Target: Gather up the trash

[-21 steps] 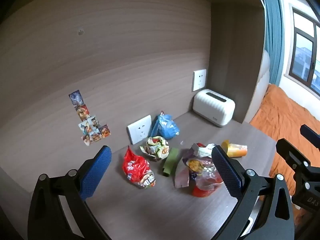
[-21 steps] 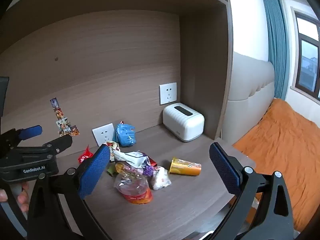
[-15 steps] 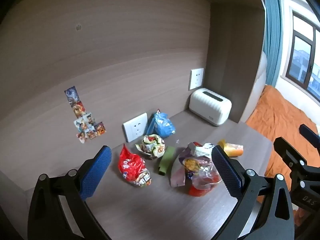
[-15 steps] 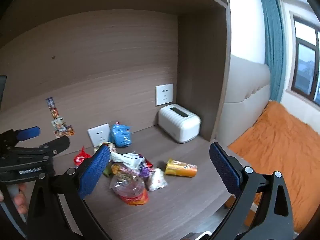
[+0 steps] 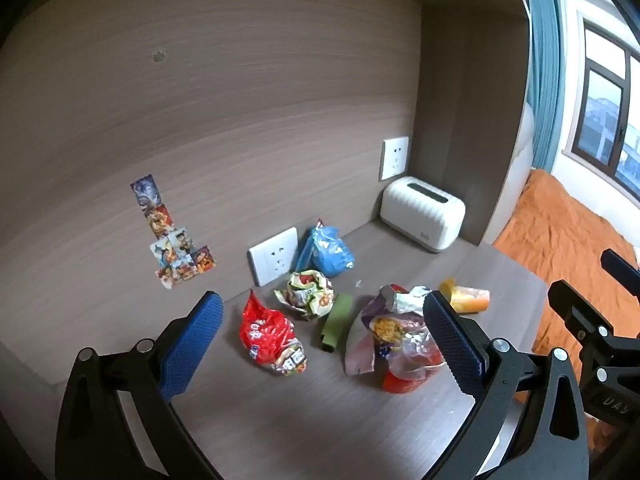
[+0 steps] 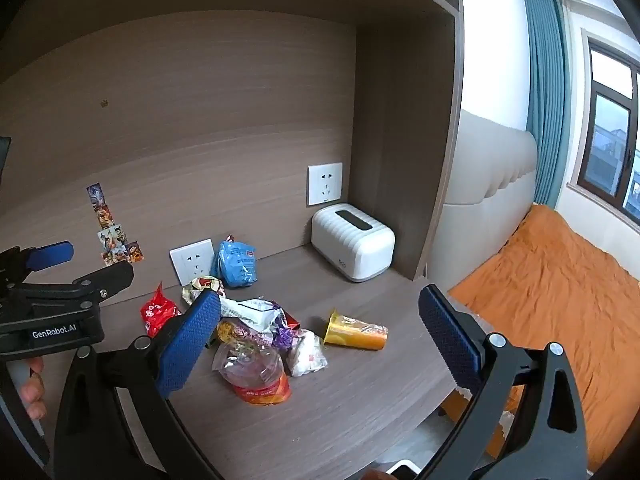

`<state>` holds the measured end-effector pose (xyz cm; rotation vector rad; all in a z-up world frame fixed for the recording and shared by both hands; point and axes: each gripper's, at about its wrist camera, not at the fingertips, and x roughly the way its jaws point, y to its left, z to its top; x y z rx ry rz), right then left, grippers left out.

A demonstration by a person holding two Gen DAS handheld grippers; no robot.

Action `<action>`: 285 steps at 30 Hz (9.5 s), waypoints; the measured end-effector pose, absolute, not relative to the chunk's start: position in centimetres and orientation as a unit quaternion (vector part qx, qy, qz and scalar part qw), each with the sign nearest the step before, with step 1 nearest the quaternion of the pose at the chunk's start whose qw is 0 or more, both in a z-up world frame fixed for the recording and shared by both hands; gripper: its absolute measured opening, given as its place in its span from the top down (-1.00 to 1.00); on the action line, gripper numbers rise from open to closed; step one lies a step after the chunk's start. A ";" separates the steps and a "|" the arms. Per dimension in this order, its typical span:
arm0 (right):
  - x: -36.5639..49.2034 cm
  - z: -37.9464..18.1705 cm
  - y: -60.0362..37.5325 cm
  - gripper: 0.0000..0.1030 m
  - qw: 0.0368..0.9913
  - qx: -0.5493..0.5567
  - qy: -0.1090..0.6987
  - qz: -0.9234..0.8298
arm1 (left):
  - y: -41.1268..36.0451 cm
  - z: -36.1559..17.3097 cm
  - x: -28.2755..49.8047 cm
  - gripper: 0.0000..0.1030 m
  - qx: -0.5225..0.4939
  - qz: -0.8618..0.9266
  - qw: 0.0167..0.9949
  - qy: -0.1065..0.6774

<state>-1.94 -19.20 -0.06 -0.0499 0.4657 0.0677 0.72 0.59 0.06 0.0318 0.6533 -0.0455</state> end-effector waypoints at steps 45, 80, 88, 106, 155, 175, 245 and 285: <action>-2.0 -0.1 -18.2 -0.92 0.970 -0.032 0.236 0.049 | 0.4 -0.5 -0.3 -0.91 0.016 -0.046 0.949 0.312; 2.1 -2.6 -16.1 -0.92 0.954 -0.041 0.284 0.088 | 2.7 -2.9 2.6 -0.91 0.011 -0.034 0.944 0.328; 5.2 -5.3 -14.6 -0.92 0.938 -0.053 0.324 0.111 | 5.0 -6.9 5.3 -0.91 0.030 -0.033 0.934 0.355; 11.8 -11.0 -11.8 -0.91 0.897 -0.082 0.412 0.139 | 7.2 -18.8 14.0 -0.91 0.012 -0.003 0.887 0.461; -8.8 -9.8 -39.8 -0.10 0.900 0.195 0.365 -0.135 | -23.3 -13.7 -2.9 -0.37 0.157 -0.423 0.779 0.436; -11.6 -43.4 -52.5 -0.09 0.745 0.378 0.477 -0.272 | -39.0 -46.6 -4.3 -0.38 0.196 -0.444 0.630 0.607; 8.3 -14.6 -28.6 -0.92 0.917 -0.067 0.362 0.155 | -12.3 -12.7 3.2 -0.91 0.023 0.008 0.939 0.344; 5.6 -7.2 -28.9 0.21 0.930 -0.028 0.310 0.194 | -14.6 -8.4 3.9 -0.41 0.066 -0.089 0.947 0.300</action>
